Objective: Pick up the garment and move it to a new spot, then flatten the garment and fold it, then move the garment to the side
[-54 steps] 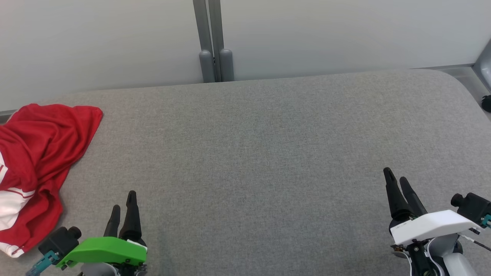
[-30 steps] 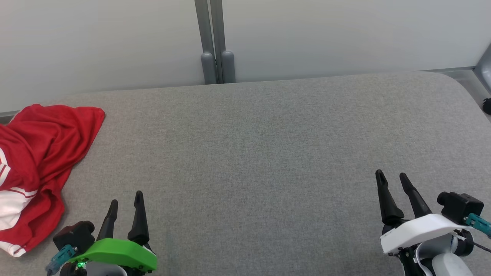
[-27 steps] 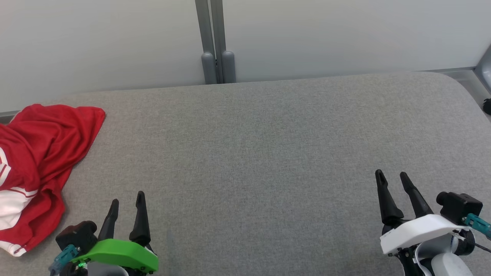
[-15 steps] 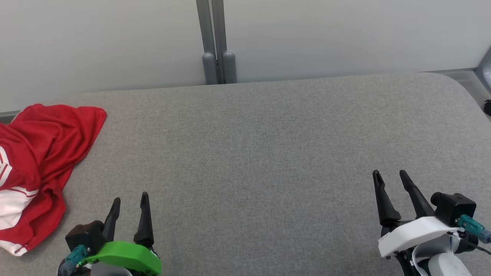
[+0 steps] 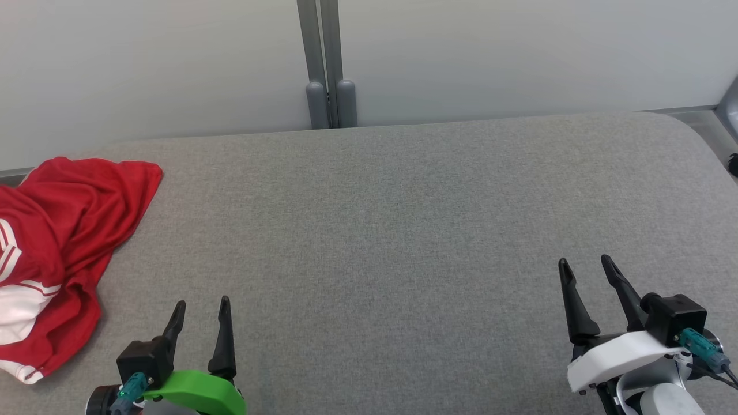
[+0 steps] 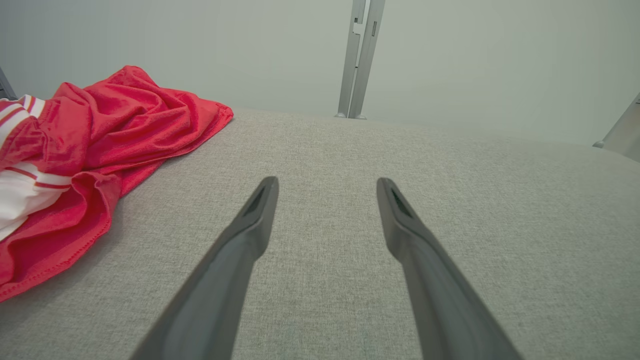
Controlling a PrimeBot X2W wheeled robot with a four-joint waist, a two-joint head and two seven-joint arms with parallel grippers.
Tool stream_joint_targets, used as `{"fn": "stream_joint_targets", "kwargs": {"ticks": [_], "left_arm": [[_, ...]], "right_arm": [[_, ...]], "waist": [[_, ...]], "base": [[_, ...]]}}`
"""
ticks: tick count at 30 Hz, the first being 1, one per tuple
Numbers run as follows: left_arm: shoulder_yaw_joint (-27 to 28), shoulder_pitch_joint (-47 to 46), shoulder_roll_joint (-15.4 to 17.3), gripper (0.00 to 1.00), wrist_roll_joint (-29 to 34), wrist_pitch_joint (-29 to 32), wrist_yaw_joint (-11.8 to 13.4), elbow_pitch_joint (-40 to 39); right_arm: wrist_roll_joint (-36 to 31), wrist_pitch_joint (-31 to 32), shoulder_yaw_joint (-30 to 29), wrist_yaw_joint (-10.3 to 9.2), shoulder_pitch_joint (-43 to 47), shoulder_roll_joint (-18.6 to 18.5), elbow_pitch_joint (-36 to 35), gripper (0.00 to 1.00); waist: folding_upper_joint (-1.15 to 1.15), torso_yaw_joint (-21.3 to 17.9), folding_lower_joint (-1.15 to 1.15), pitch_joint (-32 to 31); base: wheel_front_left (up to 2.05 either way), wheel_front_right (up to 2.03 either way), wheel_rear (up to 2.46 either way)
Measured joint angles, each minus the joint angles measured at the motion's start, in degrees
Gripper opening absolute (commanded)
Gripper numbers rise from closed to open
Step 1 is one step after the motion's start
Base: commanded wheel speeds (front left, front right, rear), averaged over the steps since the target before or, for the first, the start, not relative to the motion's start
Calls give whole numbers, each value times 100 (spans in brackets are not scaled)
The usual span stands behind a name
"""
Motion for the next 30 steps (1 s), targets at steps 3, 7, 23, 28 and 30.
{"fn": "stream_joint_targets", "kwargs": {"ticks": [3, 7, 23, 28, 30], "left_arm": [[46, 5, -9, 100, 56, -47, -30, 59], [118, 24, -40, 100, 59, -80, -153, 163], [174, 27, -120, 100, 459, -248, -393, 414], [152, 26, -124, 100, 598, -303, -407, 464], [157, 23, -122, 100, 627, -316, -423, 491]], "right_arm": [[-96, -35, -12, 0, 6, 2, 2, 100], [-148, -86, -30, 0, 52, 20, 13, 100], [-454, -252, -1, 1, 139, -10, 71, 100], [-592, -301, -98, 1, 166, -15, 90, 100], [-656, -327, -134, 1, 175, -19, 92, 100]], "waist": [[0, 10, 0, -7], [0, 17, 0, -20], [0, 2, 0, -49], [0, -12, 0, -61], [0, -16, 0, -67]], "base": [[0, 0, 0], [0, 0, 0], [0, 0, 0], [0, 0, 0], [0, 0, 0]]}}
